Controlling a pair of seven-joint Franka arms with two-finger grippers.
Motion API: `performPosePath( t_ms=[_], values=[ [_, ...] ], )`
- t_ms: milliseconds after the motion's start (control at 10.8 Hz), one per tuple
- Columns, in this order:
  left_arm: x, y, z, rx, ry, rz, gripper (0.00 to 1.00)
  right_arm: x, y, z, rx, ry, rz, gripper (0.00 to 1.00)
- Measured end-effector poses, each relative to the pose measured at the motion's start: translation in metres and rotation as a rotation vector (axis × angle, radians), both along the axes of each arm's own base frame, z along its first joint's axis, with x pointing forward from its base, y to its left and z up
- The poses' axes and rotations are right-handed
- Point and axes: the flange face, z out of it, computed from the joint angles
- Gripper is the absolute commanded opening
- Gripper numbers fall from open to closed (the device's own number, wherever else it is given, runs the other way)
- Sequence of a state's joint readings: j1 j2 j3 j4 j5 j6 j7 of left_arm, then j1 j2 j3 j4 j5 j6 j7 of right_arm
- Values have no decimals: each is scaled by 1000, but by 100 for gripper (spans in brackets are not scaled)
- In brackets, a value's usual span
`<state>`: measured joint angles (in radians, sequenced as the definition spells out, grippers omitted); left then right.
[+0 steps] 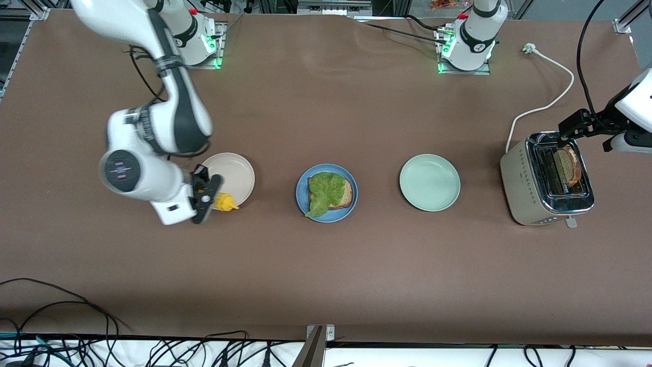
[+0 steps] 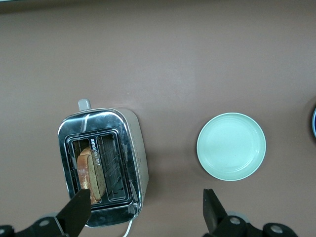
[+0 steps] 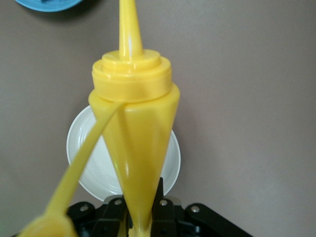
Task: Make sandwich in blue plate with both arms
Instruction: 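Lift the bottle and carry it toward the blue plate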
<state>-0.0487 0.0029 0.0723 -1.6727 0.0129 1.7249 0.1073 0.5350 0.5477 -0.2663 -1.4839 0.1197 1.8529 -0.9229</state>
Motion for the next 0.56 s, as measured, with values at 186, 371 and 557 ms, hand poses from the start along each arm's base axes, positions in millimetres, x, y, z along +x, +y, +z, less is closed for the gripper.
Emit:
performPosePath(
  t_ms=[186, 371, 557],
  values=[
    [0, 0, 0, 0, 0, -1, 100, -23, 70, -2, -180, -77, 80, 16],
    [0, 0, 0, 0, 1, -1, 100, -49, 122, -1, -330, -156, 177, 17],
    [0, 0, 0, 0, 1, 0, 100, -65, 143, -2, -438, -193, 243, 17]
  ],
)
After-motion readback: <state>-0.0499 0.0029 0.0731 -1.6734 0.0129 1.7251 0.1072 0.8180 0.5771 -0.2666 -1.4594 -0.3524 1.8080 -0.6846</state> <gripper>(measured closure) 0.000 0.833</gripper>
